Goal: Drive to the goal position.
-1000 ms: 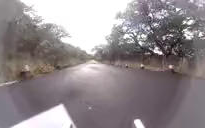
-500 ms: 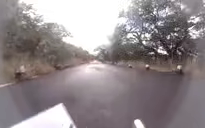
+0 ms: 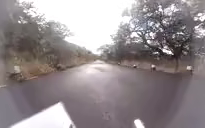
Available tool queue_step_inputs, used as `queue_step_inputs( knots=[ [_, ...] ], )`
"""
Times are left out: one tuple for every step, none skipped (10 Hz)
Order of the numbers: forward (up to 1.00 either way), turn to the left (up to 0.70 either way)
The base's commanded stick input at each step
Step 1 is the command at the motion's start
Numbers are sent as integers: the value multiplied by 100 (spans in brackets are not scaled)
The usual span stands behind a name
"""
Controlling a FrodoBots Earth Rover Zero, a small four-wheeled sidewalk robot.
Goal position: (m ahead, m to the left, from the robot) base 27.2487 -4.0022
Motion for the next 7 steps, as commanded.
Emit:
queue_step_inputs(
  knots=[
    [100,0],
    [100,0],
    [100,0],
    [100,0],
    [100,0],
    [100,0],
    [100,0]
  ],
)
